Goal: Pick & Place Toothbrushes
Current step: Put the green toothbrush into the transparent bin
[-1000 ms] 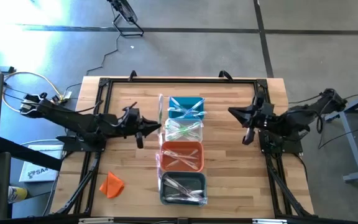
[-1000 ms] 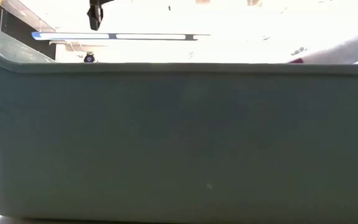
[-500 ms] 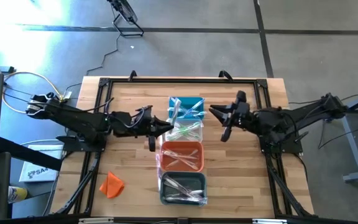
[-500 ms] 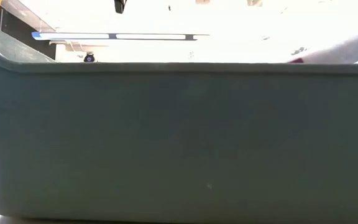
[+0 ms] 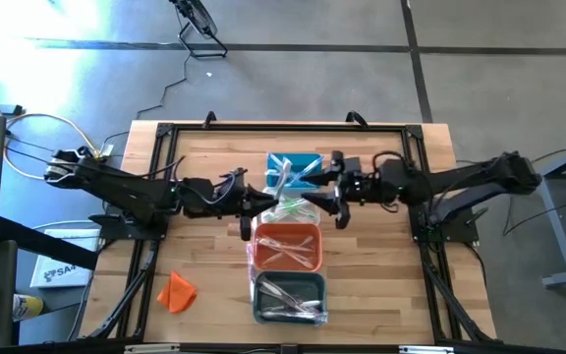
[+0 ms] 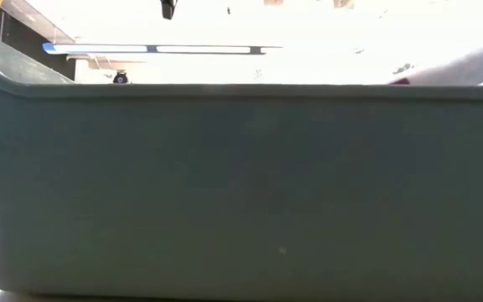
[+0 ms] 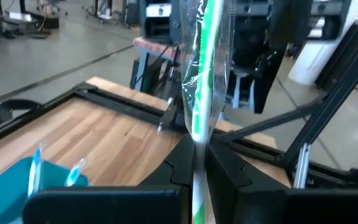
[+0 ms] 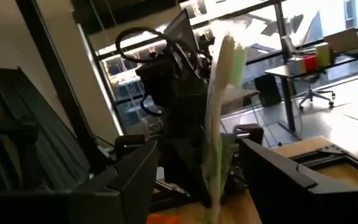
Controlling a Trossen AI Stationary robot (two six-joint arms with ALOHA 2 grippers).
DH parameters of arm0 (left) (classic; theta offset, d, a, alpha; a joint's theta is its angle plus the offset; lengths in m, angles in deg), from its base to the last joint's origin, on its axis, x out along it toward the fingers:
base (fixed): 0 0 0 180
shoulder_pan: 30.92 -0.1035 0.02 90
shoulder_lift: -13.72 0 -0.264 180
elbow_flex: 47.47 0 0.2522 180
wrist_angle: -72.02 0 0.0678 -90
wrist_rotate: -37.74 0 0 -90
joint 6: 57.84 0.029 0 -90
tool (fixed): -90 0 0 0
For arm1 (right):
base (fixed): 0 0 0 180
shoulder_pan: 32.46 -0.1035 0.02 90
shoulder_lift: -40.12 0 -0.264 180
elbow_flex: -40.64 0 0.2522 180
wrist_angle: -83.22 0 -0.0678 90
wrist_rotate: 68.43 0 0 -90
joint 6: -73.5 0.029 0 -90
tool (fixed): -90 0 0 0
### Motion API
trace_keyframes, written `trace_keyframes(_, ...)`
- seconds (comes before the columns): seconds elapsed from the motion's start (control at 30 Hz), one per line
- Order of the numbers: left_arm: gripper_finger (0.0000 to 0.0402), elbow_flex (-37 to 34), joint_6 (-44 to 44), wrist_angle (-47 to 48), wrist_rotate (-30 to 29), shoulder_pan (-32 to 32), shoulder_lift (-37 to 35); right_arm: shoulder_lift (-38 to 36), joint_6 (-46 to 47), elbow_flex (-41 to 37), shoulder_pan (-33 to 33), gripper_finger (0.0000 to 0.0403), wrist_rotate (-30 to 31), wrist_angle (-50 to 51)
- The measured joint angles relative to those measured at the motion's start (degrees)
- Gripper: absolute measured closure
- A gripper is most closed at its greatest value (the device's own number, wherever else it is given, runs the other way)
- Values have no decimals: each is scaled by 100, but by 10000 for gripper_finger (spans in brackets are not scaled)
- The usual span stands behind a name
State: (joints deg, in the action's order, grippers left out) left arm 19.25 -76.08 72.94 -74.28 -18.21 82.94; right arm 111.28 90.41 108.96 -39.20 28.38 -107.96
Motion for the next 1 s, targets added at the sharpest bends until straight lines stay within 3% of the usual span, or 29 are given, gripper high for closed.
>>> trace_keyframes(0.6,385,-4,-138,-92,7,0,296,867,401,-2,312,181,-737,-1082)
trace_keyframes(1.0,385,-3,-40,-315,7,0,443,944,378,0,315,278,-822,-1274)
